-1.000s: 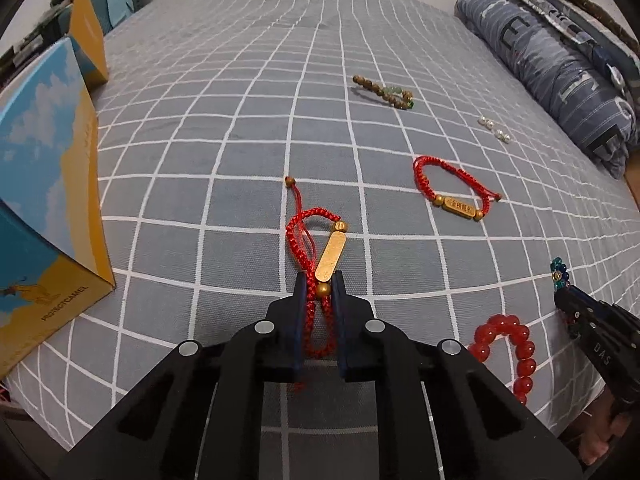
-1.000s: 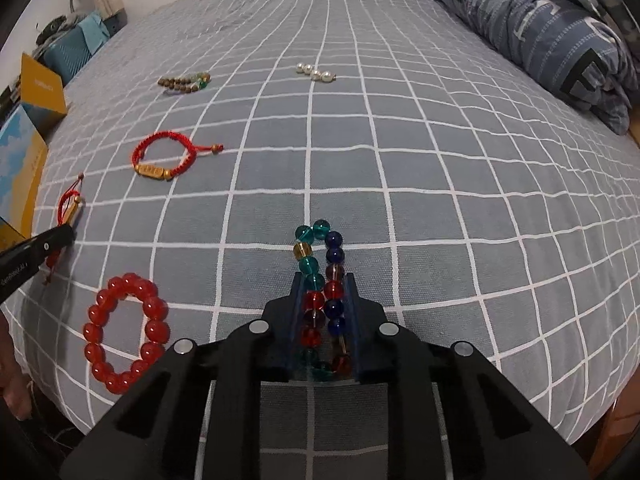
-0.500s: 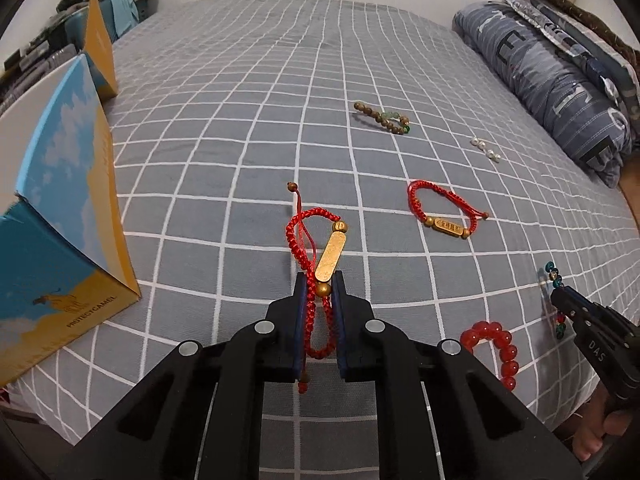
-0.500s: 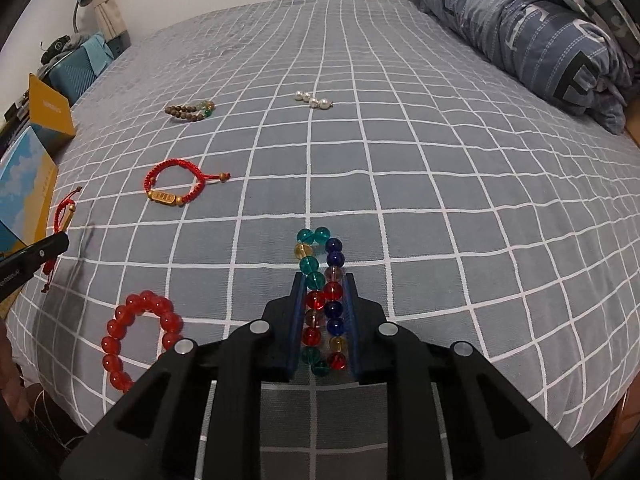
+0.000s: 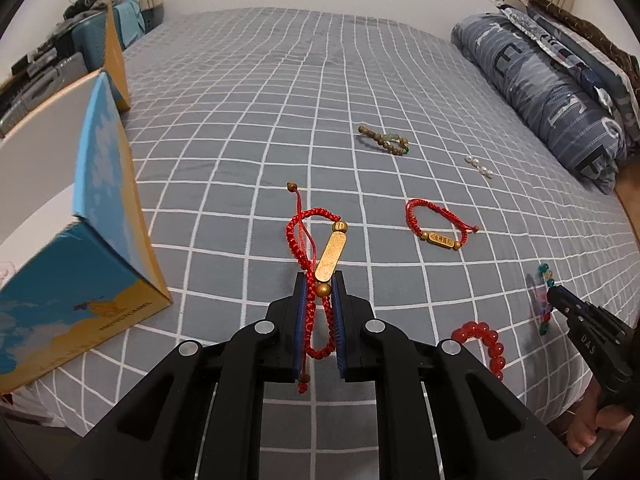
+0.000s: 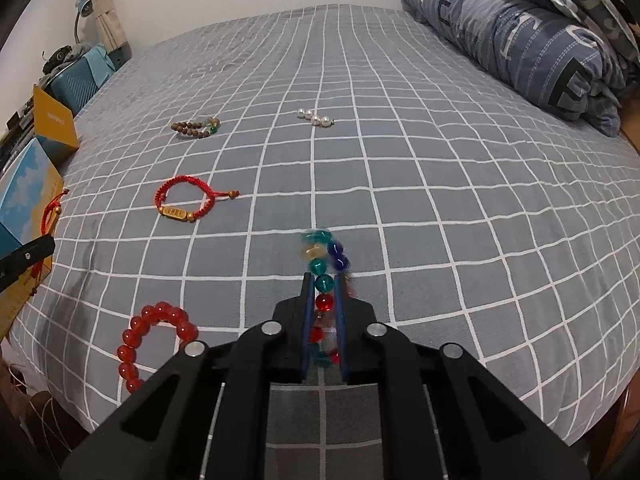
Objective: Organize jewelry
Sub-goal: 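Lift both held bracelets and carry them over the white box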
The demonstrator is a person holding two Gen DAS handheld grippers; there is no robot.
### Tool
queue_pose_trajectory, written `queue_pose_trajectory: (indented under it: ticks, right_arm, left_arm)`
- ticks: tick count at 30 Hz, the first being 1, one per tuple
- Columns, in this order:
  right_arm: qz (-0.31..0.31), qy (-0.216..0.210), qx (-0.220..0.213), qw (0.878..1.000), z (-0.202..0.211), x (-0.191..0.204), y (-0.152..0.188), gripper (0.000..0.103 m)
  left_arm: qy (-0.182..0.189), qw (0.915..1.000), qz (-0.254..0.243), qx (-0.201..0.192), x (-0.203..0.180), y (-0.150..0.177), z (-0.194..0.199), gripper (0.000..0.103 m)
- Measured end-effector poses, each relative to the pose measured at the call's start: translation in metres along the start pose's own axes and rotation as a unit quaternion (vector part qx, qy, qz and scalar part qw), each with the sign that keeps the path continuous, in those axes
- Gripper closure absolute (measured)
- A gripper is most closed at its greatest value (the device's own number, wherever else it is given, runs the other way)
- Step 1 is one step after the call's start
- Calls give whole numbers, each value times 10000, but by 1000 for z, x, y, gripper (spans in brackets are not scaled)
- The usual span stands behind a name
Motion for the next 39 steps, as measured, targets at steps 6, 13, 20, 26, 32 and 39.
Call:
queue_pose_trajectory:
  ticks: [6, 13, 20, 26, 32, 39]
  right_arm:
    - [-4, 58, -88, 9999, 7, 1, -9, 94]
    - [23, -13, -133, 9999, 15, 8, -21, 94]
    - [61, -172, -228, 9996, 26, 25, -36, 94]
    - [161, -350, -351, 9986, 44, 50, -58, 94]
    - [399, -499, -468, 9969, 61, 88, -83, 94]
    - [695, -802, -618, 9924, 87, 147, -113, 94]
  left_arm:
    - [-47, 10000, -30, -74, 6, -3, 15, 92]
    - [-121, 9996, -26, -240, 13, -11, 40, 92]
    - [-215, 9990, 71, -386, 29, -19, 62, 92]
    - [-354, 9982, 264, -415, 57, -27, 79, 92]
    - [-579, 9959, 480, -495, 90, -38, 98, 91]
    - [-810, 9918, 858, -496, 139, -41, 119, 91]
Point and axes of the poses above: each gripper's, at about its wrist camera, not at the fingertips, and z roughly against the way its jaws point, x to its left, y to its underside, the point moved 3 cm from there along -z, roughly the way its jaws point, and after that the axes turned 2 degrees about z, right-handed, at the moved point
